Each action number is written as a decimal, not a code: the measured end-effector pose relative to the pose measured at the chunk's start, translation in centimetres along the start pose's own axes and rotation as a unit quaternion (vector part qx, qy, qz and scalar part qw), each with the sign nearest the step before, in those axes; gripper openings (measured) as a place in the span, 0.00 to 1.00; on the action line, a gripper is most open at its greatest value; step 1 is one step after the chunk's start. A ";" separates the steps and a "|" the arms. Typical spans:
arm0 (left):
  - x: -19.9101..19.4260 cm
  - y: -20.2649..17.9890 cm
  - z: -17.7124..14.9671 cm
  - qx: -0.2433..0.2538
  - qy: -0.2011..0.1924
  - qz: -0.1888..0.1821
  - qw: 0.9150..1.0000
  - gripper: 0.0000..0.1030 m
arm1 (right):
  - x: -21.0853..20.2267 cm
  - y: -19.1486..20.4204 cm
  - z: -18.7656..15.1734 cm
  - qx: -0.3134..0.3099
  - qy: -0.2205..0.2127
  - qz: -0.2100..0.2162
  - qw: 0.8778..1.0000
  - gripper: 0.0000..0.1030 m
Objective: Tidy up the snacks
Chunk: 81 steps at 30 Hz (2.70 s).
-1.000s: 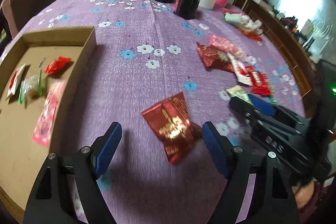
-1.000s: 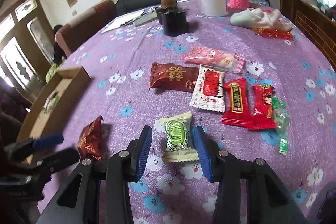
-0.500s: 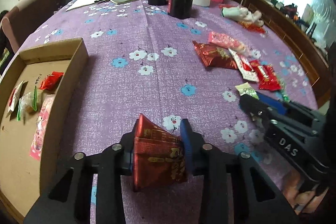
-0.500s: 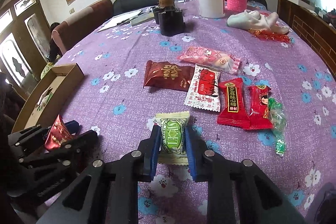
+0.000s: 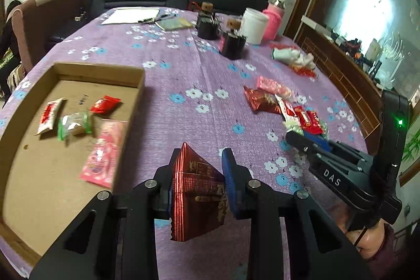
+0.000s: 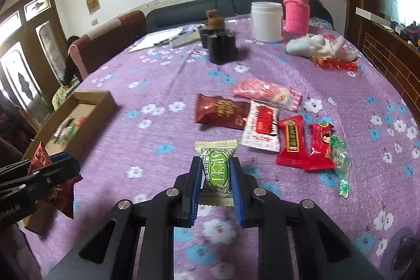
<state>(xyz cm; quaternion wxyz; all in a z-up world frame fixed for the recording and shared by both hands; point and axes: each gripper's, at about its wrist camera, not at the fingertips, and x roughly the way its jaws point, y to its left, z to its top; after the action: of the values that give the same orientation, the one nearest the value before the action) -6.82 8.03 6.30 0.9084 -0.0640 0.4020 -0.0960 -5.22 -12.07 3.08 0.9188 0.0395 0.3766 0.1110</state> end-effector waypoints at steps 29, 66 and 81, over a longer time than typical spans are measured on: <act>-0.6 20.7 1.6 -0.139 0.011 0.112 0.984 0.27 | 10.4 23.0 7.0 -0.060 0.109 0.150 0.981 0.20; -6.7 10.2 -0.2 -0.115 -0.055 0.048 0.991 0.64 | 10.4 0.2 8.7 0.046 0.080 -0.064 0.994 0.31; -5.0 7.3 -0.9 -0.077 -0.021 0.020 0.997 0.64 | 4.1 -0.2 5.6 0.038 0.067 0.085 0.993 0.30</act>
<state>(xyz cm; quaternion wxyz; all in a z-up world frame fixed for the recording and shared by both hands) -9.88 16.20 7.82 0.9108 -0.1280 0.3899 -0.0455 1.58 -11.28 4.22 0.8767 0.0985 0.4364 0.1766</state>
